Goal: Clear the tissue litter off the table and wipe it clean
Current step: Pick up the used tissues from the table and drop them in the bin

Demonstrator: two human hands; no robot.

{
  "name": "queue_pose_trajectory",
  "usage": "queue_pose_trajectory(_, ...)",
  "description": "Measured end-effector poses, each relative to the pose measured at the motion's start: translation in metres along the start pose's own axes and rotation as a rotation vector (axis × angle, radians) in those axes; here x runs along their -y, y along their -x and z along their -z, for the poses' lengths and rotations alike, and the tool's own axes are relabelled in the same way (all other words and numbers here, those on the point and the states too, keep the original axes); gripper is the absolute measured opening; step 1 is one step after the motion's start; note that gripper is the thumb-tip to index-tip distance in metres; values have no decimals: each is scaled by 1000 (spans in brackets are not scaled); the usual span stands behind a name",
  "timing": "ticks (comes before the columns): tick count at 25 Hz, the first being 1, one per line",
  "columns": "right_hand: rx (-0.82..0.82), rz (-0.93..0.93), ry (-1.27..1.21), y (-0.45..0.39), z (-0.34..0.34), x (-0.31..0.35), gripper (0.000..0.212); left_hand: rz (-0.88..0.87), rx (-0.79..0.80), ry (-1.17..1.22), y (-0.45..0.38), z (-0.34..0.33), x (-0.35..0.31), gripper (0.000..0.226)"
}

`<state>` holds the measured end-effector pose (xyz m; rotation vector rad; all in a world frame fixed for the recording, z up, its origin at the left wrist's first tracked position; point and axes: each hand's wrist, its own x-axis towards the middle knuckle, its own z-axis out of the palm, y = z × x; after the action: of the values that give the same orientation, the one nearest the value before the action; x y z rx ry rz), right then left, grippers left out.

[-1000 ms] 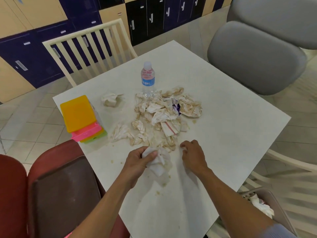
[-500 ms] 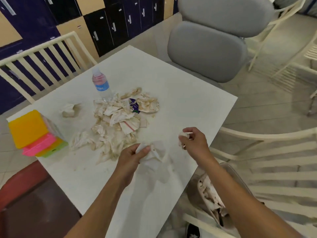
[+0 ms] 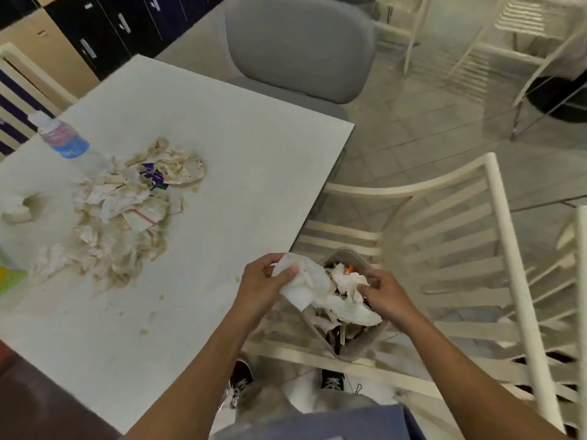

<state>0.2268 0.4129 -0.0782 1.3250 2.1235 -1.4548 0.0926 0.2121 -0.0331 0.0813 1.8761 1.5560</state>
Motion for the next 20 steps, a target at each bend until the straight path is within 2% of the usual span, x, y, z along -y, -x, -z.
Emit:
queue_pose_trajectory(2,7,-27,-35,4,8,-12,40,20,0,-89,-2,-25,14,17)
queue_pose_trajectory(5,-22,-40,-145,8,18,-21,28,79,134,-162,-7,-51,31,35)
queue_pose_trajectory(8,-41,-14,-170,10,21,-15,29,97,231,-288,-9,-59,38,54)
queue_pose_trajectory(10,-45,35,-164,11,17,0,24,93,185,-314,-8,-53,31,50)
queue_pose_trajectory(13,2,129,-141,13,2,36,16,92,54,-310,-4,-29,14,30)
queue_pose_trajectory(16,81,227,-90,16,-31,88,15,51,-66,-247,0,17,-2,16)
queue_pose_trajectory(20,174,383,-27,13,-93,155,15,34,-223,-202,9,91,-12,13)
